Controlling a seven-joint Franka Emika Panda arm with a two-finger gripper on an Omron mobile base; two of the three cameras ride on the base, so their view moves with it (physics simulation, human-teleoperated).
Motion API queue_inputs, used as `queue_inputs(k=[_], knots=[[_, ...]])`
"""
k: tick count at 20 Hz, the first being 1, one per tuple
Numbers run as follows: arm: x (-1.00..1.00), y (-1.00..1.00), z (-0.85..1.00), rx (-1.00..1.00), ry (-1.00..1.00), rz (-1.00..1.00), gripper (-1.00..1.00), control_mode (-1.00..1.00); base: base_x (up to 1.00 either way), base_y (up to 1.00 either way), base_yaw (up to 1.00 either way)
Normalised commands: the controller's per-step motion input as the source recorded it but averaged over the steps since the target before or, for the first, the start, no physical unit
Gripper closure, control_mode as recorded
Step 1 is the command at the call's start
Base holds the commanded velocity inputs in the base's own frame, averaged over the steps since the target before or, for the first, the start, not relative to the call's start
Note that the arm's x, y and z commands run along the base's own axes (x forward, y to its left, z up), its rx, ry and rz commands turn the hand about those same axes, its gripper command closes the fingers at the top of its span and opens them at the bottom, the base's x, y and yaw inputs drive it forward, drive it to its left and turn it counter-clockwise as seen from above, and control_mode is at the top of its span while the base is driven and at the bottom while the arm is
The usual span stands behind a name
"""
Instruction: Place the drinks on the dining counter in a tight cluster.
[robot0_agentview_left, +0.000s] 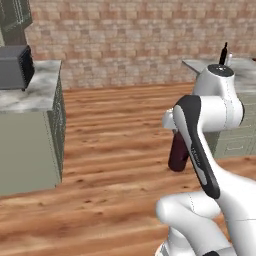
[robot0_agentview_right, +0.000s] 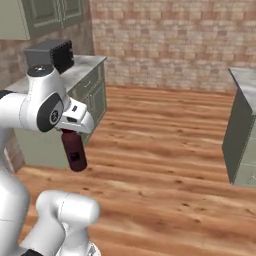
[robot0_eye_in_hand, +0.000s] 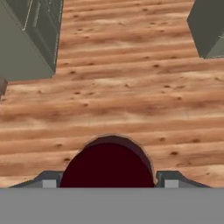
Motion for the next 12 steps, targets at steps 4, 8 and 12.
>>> queue_inputs(k=[4, 8, 12], knots=[[0.00, 0.00, 0.00, 0.00, 0.00, 0.00, 1.00, 1.00, 1.00, 0.05, -0.09], [0.00, 0.00, 0.00, 0.00, 0.00, 0.00, 1.00, 1.00, 1.00, 0.20, -0.12], [0.00, 0.00, 0.00, 0.00, 0.00, 0.00, 1.00, 1.00, 1.00, 0.21, -0.15]])
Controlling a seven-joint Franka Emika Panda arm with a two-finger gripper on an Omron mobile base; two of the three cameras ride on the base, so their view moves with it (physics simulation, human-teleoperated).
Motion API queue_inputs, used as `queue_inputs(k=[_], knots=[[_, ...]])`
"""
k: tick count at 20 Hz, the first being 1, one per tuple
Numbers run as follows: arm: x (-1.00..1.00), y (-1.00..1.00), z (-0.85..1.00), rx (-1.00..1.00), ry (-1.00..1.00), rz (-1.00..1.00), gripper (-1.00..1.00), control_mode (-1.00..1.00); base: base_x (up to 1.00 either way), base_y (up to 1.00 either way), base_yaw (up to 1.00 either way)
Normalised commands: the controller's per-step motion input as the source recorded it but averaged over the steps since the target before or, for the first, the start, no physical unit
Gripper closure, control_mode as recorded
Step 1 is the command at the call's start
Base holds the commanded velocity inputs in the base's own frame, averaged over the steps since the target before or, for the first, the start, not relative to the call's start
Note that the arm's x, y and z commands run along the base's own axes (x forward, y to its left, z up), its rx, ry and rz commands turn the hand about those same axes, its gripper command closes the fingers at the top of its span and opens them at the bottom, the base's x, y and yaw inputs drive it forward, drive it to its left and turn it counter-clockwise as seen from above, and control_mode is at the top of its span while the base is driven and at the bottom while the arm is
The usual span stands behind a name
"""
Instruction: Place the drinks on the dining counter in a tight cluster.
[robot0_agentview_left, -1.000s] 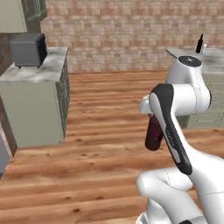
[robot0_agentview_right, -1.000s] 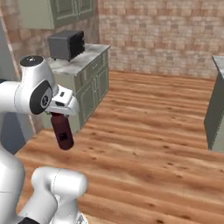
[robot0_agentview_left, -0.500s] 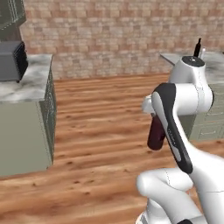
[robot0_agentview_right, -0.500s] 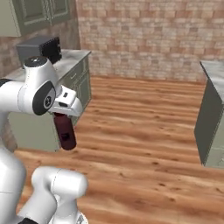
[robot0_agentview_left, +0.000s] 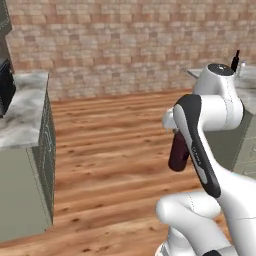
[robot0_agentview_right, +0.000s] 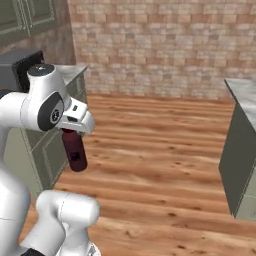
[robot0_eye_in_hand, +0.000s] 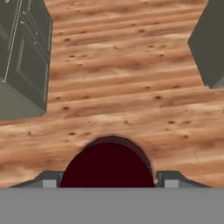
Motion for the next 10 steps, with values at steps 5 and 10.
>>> queue_inputs(k=[5, 10], knots=[[0.00, 0.00, 0.00, 0.00, 0.00, 0.00, 1.00, 1.00, 1.00, 0.06, -0.19], [0.00, 0.00, 0.00, 0.00, 0.00, 0.00, 1.00, 1.00, 1.00, 0.00, -0.21]])
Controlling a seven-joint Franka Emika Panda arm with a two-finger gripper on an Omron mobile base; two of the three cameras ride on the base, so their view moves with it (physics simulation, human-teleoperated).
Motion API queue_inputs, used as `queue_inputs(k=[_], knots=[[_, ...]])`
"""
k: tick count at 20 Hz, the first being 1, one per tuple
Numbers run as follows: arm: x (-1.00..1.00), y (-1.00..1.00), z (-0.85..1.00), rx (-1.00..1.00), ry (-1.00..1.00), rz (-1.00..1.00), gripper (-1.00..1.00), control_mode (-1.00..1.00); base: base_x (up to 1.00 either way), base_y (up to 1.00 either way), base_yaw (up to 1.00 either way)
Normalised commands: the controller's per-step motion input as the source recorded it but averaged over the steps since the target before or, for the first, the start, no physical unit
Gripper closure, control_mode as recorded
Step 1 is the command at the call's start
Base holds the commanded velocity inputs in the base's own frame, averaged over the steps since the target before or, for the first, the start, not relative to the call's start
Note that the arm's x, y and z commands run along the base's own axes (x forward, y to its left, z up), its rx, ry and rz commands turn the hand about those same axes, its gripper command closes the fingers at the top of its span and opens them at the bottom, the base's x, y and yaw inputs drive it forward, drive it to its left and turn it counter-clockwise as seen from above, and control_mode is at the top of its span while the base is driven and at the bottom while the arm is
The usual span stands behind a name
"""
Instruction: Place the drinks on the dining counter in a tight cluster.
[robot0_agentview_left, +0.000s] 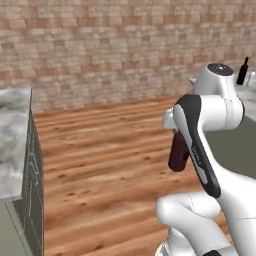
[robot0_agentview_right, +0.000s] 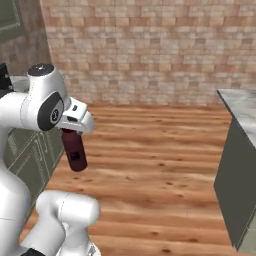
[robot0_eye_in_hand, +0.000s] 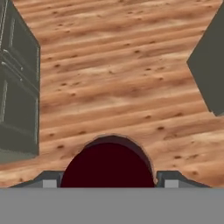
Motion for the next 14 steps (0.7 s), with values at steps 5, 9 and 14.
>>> queue_inputs(k=[5, 9, 14], knots=[[0.00, 0.00, 0.00, 0.00, 0.00, 0.00, 1.00, 1.00, 1.00, 0.00, -0.25], [0.00, 0.00, 0.00, 0.00, 0.00, 0.00, 1.00, 1.00, 1.00, 0.00, -0.28], [0.00, 0.00, 0.00, 0.00, 0.00, 0.00, 1.00, 1.00, 1.00, 0.00, -0.31]])
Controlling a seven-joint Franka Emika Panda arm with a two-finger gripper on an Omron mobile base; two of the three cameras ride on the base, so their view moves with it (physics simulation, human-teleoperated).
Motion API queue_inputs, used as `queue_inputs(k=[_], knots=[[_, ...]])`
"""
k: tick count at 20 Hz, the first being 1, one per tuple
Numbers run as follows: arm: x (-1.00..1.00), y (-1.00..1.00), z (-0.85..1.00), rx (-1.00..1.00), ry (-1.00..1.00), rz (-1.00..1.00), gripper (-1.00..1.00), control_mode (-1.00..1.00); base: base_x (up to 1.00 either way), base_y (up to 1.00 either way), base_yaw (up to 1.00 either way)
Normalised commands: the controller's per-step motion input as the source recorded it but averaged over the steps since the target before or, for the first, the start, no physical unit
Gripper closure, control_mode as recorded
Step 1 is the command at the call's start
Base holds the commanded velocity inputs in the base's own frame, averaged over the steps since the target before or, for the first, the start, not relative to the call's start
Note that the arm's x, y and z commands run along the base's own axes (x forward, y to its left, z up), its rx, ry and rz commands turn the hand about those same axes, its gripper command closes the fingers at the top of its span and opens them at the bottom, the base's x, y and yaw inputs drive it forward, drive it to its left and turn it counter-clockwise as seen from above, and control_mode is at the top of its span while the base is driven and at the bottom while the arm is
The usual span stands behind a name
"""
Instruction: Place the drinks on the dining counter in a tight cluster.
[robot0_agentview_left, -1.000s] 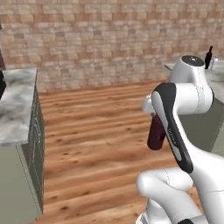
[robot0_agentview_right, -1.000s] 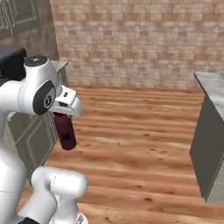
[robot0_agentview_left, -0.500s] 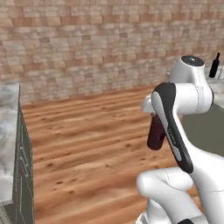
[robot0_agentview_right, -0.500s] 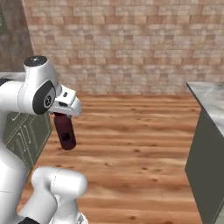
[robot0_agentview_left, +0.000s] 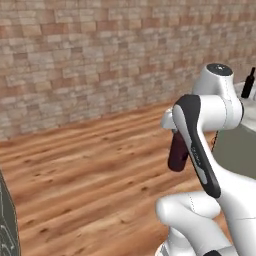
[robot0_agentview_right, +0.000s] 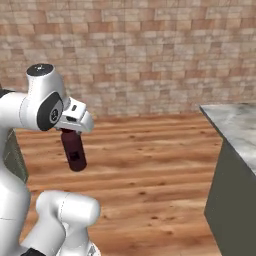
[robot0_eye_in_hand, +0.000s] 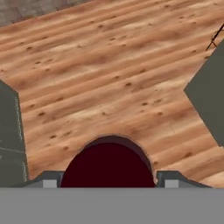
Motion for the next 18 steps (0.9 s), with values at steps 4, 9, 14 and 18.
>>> queue_inputs(k=[4, 9, 14, 18], knots=[[0.00, 0.00, 0.00, 0.00, 0.00, 0.00, 1.00, 1.00, 1.00, 0.00, -0.34], [0.00, 0.00, 0.00, 0.00, 0.00, 0.00, 1.00, 1.00, 1.00, 0.00, -0.37], [0.00, 0.00, 0.00, 0.00, 0.00, 0.00, 1.00, 1.00, 1.00, -0.17, -0.45], [0.00, 0.00, 0.00, 0.00, 0.00, 0.00, 1.00, 1.00, 0.91, -0.31, -0.54]])
